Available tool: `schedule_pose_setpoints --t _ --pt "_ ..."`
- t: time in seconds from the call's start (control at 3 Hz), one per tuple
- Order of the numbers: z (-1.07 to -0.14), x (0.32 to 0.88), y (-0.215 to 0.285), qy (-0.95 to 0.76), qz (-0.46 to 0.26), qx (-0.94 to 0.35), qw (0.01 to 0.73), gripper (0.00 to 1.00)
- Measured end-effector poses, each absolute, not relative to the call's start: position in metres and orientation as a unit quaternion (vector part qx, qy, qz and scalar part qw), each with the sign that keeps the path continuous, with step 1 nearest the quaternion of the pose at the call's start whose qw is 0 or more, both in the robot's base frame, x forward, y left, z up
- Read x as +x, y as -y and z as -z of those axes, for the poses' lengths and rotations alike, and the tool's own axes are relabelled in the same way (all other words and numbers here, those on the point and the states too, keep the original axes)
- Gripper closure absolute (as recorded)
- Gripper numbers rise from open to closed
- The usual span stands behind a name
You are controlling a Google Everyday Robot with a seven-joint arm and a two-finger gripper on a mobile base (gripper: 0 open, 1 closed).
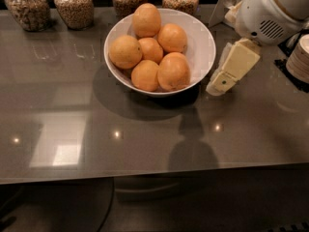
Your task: Pick orange from white bowl
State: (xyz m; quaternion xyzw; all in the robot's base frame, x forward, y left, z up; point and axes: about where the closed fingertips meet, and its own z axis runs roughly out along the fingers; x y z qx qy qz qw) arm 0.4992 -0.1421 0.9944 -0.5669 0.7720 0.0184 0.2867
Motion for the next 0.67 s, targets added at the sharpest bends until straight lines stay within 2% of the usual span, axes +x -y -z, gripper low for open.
schedule_pose_setpoints --t 0.67 --pt "-0.991 0.533 0.129 -0.821 -0.025 -0.475 0.315 0.0"
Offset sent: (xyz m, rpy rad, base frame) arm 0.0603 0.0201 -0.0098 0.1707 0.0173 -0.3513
